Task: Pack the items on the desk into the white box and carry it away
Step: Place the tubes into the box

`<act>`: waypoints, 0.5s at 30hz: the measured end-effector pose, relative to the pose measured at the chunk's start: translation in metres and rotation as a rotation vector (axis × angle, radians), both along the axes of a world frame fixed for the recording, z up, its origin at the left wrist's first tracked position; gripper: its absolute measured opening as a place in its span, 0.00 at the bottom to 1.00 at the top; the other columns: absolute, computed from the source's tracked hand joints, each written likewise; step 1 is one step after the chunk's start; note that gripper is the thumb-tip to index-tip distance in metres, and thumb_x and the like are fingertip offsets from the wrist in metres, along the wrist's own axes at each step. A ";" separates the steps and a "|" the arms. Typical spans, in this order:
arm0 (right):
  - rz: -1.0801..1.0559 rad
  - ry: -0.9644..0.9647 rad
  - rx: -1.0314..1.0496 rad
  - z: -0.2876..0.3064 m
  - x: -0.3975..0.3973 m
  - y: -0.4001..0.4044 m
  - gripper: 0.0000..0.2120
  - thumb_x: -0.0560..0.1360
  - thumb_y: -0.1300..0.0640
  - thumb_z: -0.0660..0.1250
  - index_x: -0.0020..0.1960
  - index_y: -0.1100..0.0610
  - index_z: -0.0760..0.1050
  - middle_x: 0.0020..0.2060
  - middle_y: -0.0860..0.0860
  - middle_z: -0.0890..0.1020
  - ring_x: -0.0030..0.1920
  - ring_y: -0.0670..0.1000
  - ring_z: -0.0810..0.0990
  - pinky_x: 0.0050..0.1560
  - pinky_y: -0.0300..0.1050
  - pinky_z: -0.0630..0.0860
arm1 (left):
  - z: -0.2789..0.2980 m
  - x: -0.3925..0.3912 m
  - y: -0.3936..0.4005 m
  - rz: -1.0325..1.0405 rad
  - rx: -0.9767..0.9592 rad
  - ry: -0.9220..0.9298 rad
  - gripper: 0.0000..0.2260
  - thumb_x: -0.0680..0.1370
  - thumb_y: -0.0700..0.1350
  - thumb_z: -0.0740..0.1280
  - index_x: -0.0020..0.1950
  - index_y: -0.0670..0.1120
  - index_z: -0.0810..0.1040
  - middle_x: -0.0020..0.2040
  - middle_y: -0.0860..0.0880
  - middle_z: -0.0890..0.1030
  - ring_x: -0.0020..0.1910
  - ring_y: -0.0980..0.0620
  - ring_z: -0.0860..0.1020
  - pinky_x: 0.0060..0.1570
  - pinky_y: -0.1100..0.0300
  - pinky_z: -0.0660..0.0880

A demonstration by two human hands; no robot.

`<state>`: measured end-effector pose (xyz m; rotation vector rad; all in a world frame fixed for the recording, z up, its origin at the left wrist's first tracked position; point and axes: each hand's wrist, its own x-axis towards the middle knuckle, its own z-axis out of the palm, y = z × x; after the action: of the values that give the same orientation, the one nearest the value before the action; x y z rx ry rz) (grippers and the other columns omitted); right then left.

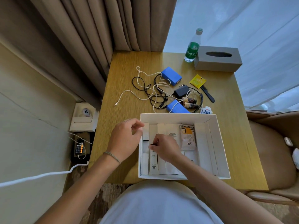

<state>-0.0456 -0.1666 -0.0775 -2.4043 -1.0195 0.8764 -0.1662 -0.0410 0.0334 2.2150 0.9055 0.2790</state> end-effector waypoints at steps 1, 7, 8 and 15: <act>0.024 -0.046 -0.003 -0.001 -0.001 0.001 0.09 0.74 0.45 0.73 0.41 0.47 0.76 0.35 0.43 0.78 0.36 0.43 0.75 0.32 0.40 0.68 | 0.000 -0.002 0.000 0.001 0.001 -0.003 0.06 0.79 0.43 0.68 0.53 0.50 0.83 0.46 0.57 0.82 0.47 0.61 0.79 0.47 0.60 0.80; 0.104 -0.094 -0.040 -0.002 0.001 0.002 0.06 0.76 0.47 0.70 0.44 0.48 0.78 0.36 0.44 0.80 0.38 0.47 0.77 0.35 0.41 0.73 | -0.002 -0.004 0.002 0.018 -0.009 -0.004 0.06 0.79 0.43 0.67 0.53 0.51 0.83 0.47 0.57 0.83 0.49 0.60 0.79 0.48 0.64 0.77; 0.113 -0.085 -0.044 0.000 0.001 0.002 0.06 0.76 0.46 0.69 0.45 0.49 0.79 0.36 0.44 0.80 0.38 0.47 0.78 0.37 0.43 0.76 | -0.002 -0.002 0.002 0.020 -0.006 -0.007 0.06 0.79 0.43 0.68 0.53 0.50 0.83 0.48 0.57 0.83 0.49 0.60 0.79 0.49 0.63 0.77; 0.070 -0.130 0.070 0.035 0.016 -0.001 0.10 0.79 0.47 0.61 0.55 0.47 0.78 0.38 0.46 0.84 0.40 0.47 0.81 0.43 0.49 0.81 | -0.001 0.027 0.001 -0.016 0.032 -0.036 0.06 0.79 0.44 0.68 0.54 0.51 0.83 0.49 0.57 0.82 0.51 0.58 0.79 0.52 0.57 0.80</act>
<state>-0.0295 -0.1676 -0.0426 -2.4054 -1.1691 0.7022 -0.1392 -0.0403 0.0324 2.2382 0.8694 0.3266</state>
